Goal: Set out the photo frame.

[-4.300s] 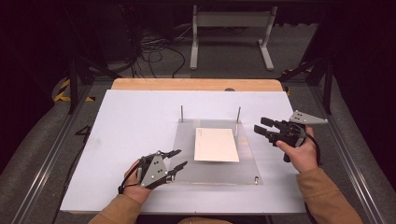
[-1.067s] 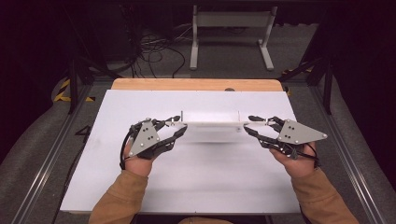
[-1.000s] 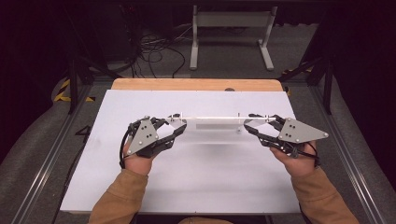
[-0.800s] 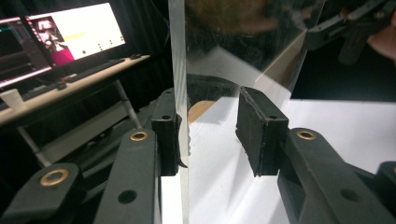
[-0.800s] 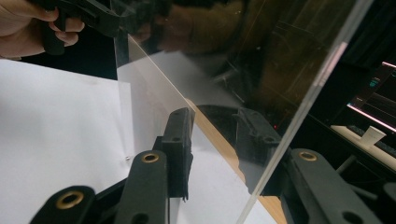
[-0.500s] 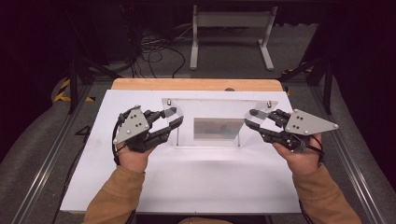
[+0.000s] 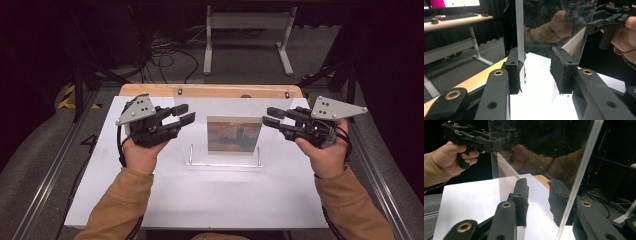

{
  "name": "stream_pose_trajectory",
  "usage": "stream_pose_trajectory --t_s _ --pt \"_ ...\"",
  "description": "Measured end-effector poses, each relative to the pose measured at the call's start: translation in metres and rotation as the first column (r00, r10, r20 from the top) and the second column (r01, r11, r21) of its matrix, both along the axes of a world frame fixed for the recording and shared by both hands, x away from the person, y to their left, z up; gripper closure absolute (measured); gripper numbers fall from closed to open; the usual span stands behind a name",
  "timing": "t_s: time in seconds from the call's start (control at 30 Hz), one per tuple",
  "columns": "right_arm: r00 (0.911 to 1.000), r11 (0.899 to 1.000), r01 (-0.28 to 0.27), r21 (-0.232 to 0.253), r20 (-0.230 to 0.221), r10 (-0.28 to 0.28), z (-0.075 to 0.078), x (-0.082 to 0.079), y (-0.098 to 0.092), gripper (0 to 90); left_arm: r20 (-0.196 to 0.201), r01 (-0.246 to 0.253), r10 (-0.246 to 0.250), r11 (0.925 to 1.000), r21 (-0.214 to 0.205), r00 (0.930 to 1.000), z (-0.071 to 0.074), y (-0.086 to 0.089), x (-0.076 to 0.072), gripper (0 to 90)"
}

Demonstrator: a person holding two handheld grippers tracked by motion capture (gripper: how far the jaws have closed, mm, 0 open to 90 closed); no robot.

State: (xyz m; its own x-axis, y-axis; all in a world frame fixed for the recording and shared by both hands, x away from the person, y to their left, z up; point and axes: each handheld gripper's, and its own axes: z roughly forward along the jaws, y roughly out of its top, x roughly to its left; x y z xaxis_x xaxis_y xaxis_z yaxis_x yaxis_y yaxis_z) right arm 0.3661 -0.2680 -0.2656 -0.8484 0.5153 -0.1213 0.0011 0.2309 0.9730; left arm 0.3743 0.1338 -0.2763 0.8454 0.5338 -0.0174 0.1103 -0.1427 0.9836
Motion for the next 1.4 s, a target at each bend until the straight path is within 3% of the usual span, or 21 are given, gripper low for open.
stream_pose_trajectory --t_s 0.13,0.33,0.37,0.6,0.77,1.1,1.4 --pt "0.999 1.0 -0.007 0.014 -0.044 0.008 0.0 0.016 0.002 65.6 -0.034 -0.01 0.01 1.0 0.0 0.9994 0.001 0.002 0.012 62.0" --pt "0.9974 1.0 -0.011 0.012 -0.071 0.012 -0.002 0.04 0.005 64.9 -0.067 -0.026 0.026 0.9997 0.0 0.9974 0.0 0.004 0.028 61.8" --pt "0.9967 1.0 -0.009 0.012 -0.081 0.01 -0.002 0.045 0.006 64.6 -0.088 -0.032 0.031 0.9995 -0.004 0.9956 -0.002 0.004 0.035 61.8" --pt "0.9929 1.0 0.0 0.008 -0.119 0.001 -0.007 0.066 0.01 63.7 -0.135 -0.055 0.053 0.9984 -0.012 0.9894 -0.011 0.005 0.052 61.2" --pt "0.99 1.0 0.01 0.025 -0.141 -0.006 -0.015 0.078 0.009 62.4 -0.133 -0.062 0.062 0.9981 0.003 0.9891 -0.014 0.003 0.059 61.4" --pt "0.9888 0.999 0.03 0.044 -0.148 -0.023 -0.018 0.081 0.007 61.8 -0.145 -0.066 0.062 0.9977 -0.018 0.9875 -0.016 0.0 0.066 60.1" --pt "0.9871 0.995 0.074 0.061 -0.146 -0.064 -0.022 0.088 0.009 56.6 -0.13 -0.098 0.097 0.9952 -0.006 0.9868 -0.018 -0.004 0.073 57.8"
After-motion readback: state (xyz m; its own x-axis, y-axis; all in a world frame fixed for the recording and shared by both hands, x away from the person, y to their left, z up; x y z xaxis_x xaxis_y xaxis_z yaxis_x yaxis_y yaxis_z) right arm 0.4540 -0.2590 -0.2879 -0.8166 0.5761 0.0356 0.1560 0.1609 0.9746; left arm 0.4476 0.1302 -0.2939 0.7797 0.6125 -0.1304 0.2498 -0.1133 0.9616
